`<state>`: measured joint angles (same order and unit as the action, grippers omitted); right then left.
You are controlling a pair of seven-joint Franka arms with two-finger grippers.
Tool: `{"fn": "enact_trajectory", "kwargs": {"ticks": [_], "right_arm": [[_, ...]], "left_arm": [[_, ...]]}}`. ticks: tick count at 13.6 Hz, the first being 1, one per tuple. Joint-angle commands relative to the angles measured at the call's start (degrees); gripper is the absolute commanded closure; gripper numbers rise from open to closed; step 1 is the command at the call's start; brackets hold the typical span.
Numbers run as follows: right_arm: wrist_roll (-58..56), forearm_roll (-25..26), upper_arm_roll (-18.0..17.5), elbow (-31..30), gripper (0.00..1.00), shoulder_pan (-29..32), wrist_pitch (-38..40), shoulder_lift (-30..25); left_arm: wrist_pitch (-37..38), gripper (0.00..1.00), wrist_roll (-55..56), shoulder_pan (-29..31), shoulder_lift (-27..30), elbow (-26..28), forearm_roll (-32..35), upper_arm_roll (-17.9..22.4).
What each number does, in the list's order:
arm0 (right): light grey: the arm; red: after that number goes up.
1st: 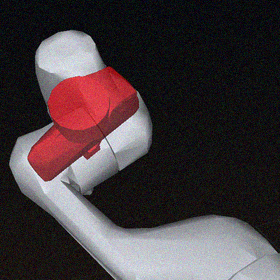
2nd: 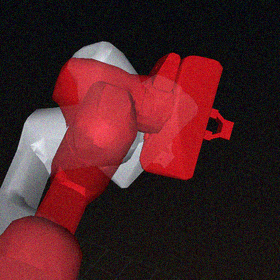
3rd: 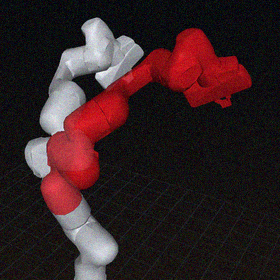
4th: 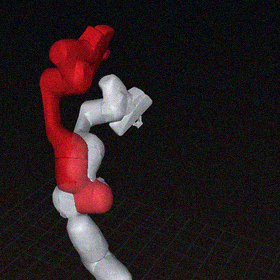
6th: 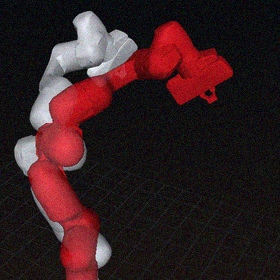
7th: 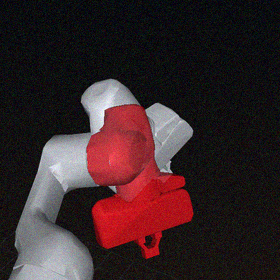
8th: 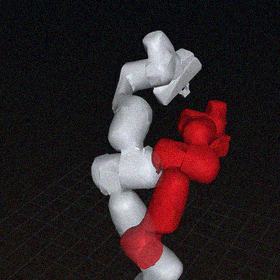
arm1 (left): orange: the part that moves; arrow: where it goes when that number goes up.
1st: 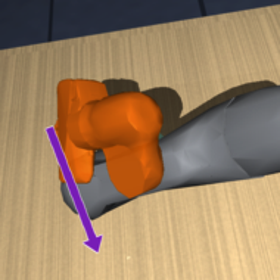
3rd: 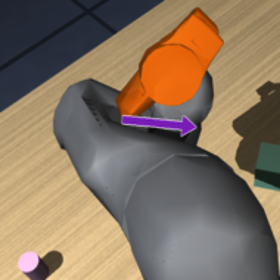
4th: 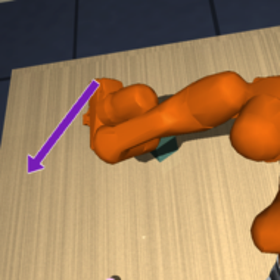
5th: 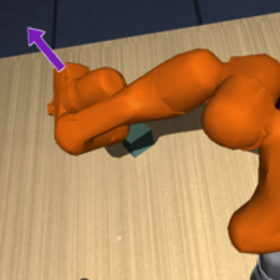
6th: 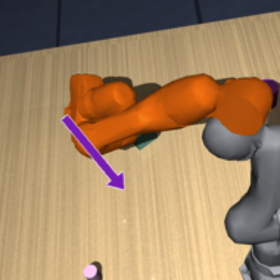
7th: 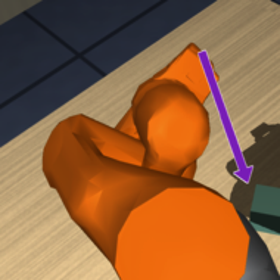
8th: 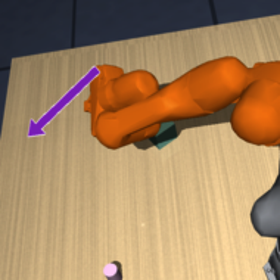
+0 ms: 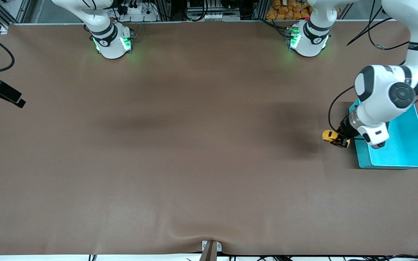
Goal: Wind and store yellow beetle car
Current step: 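Carry the car over the blue bin with the left gripper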
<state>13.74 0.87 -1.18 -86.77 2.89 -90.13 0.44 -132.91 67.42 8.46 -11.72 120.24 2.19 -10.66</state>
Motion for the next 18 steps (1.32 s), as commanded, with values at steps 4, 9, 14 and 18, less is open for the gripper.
{"fn": "enact_trajectory", "kwargs": {"ticks": [4,9,14,18], "right_arm": [[0.2,0.2,0.6,0.9,0.0,-0.7,0.6,0.4],[0.2,0.2,0.6,1.0,0.0,-0.6,0.7,0.4],[0.3,0.2,0.6,1.0,0.0,-0.9,0.8,0.4],[0.3,0.2,0.6,0.9,0.0,-1.0,0.7,0.4]], "left_arm": [[7.9,1.0,-9.2,3.7,-0.5,-8.3,1.4,0.3],[8.3,1.0,-25.4,8.6,-0.8,-10.4,3.0,0.5],[8.3,1.0,-42.7,15.9,-1.9,-10.4,5.2,0.4],[7.9,1.0,-56.7,19.5,-3.1,-10.4,7.6,0.3]]}}
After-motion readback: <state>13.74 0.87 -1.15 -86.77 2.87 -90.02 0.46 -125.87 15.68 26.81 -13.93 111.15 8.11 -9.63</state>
